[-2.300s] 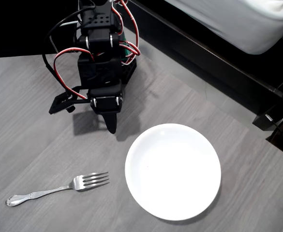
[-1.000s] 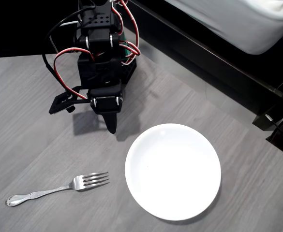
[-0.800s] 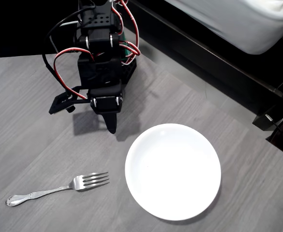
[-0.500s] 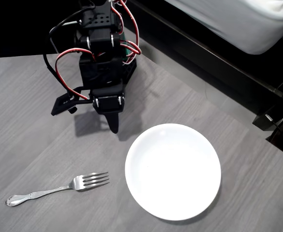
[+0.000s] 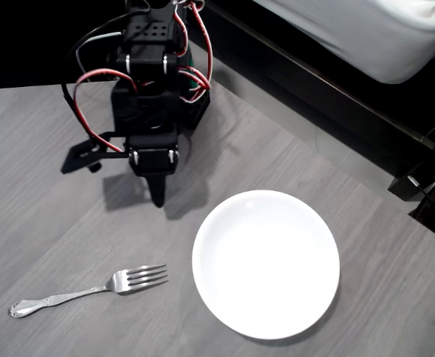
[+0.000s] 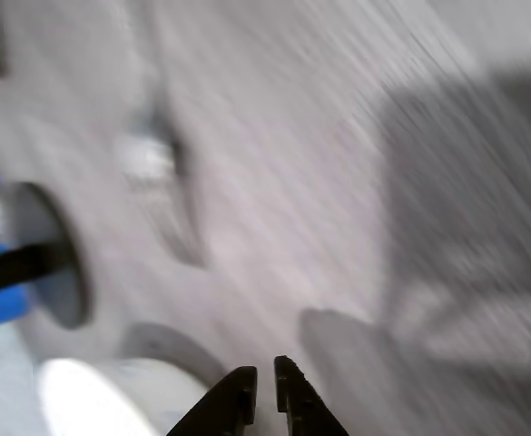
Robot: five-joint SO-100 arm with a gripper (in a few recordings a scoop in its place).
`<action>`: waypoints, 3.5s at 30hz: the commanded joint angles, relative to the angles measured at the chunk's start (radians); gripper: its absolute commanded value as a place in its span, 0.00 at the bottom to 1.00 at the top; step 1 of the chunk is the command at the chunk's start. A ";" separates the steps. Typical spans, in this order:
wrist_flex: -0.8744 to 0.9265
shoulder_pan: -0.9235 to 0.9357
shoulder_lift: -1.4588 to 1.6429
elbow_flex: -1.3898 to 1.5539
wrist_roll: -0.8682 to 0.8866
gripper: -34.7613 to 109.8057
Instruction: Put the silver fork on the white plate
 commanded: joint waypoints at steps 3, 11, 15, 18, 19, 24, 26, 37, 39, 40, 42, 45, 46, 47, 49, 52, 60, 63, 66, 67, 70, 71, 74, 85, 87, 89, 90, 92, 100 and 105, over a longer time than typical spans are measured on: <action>-0.075 0.115 -0.538 -0.433 -0.063 0.24; 0.258 0.187 -1.391 -1.230 -0.397 0.25; 0.202 0.163 -1.483 -1.230 -0.316 0.30; 0.170 0.153 -1.574 -1.226 -0.290 0.33; 0.156 0.155 -1.601 -1.229 -0.290 0.34; 0.087 0.160 -1.689 -1.233 -0.293 0.39; 0.061 0.153 -1.721 -1.233 -0.291 0.40; 0.026 0.140 -1.885 -1.333 -0.287 0.40; 0.032 0.143 -1.901 -1.353 -0.287 0.40; 0.032 0.141 -1.907 -1.359 -0.288 0.39; 0.034 0.135 -1.925 -1.368 -0.290 0.39; 0.031 0.121 -1.939 -1.370 -0.288 0.39; 0.029 0.118 -1.942 -1.370 -0.287 0.39; 0.028 0.115 -1.945 -1.370 -0.287 0.39; 0.026 0.109 -1.951 -1.370 -0.285 0.39; 0.021 0.103 -1.963 -1.376 -0.285 0.39; 0.026 0.095 -1.985 -1.397 -0.275 0.33; 0.035 0.095 -2.011 -1.420 -0.261 0.28; 0.037 0.094 -2.019 -1.430 -0.253 0.25; 0.038 0.094 -2.019 -1.431 -0.253 0.25; 0.044 0.092 -2.022 -1.439 -0.252 0.24; 0.048 0.092 -2.022 -1.442 -0.252 0.24; 0.060 0.094 -2.016 -1.454 -0.252 0.24; 0.155 0.086 -1.868 -1.470 -0.258 0.24; 0.175 0.086 -1.839 -1.476 -0.258 0.24; 0.189 0.087 -1.812 -1.476 -0.259 0.24; 0.195 0.087 -1.799 -1.477 -0.261 0.24; 0.210 0.087 -1.781 -1.485 -0.262 0.24; 0.276 0.049 -1.675 -1.511 -0.262 0.24; 0.316 -0.028 -1.626 -1.522 -0.244 0.24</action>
